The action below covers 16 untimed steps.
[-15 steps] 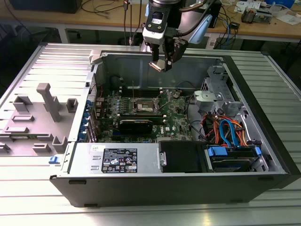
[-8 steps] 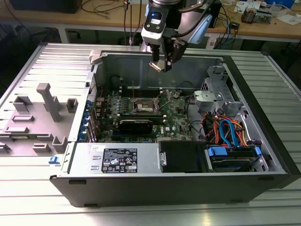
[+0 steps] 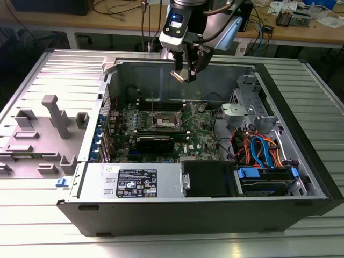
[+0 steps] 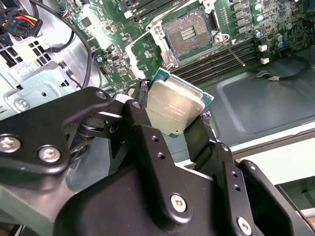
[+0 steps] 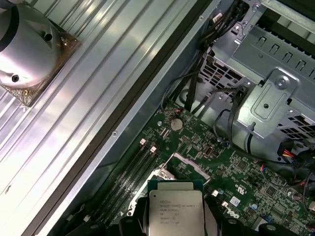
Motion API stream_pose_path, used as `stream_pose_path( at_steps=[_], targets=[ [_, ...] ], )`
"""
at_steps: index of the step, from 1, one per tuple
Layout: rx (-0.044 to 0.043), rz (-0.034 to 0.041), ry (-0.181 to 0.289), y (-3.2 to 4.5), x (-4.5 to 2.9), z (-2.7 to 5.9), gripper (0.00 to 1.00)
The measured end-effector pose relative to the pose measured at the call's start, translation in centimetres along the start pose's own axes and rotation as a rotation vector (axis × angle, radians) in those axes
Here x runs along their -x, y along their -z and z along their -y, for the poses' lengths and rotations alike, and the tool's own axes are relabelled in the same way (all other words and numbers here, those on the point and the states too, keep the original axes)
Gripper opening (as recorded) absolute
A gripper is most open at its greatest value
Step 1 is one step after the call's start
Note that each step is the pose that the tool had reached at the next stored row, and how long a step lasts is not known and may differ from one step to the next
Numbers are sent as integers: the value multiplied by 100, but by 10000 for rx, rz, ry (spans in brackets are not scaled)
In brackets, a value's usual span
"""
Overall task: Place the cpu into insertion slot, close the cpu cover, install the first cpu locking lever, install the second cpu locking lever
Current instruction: 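Place the cpu into insertion slot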
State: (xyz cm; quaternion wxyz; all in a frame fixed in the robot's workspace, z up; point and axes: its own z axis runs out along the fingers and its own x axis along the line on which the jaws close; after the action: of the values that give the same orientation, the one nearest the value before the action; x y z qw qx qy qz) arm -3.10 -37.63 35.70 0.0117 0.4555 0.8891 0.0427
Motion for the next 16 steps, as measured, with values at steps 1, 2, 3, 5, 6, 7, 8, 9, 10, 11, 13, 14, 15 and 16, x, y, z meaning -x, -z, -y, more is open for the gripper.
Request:
stream_pose_path(
  at_steps=[1, 2, 3, 5, 6, 7, 8, 9, 10, 11, 13, 14, 15, 16],
  targets=[
    [0, 0, 0, 0, 0, 0, 55],
    [0, 0, 0, 0, 0, 0, 55],
    [0, 0, 0, 0, 0, 0, 55],
    [1, 2, -27, -3, 0, 0, 55],
    [2, 11, -101, -7, 0, 1, 55],
    [1, 23, -216, -10, 0, 1, 55],
    [3, 55, -507, -19, 1, 1, 55],
    [3, 76, -706, -24, 1, 2, 55],
    [4, 86, -815, -29, 1, 2, 55],
    [5, 102, -976, -38, 1, 3, 55],
    [5, 110, -1045, -44, 1, 4, 55],
    [4, 112, -1053, -45, 1, 4, 55],
    [4, 112, -1054, -45, 1, 4, 55],
    [5, 112, -1058, -46, 1, 4, 55]
  ],
)
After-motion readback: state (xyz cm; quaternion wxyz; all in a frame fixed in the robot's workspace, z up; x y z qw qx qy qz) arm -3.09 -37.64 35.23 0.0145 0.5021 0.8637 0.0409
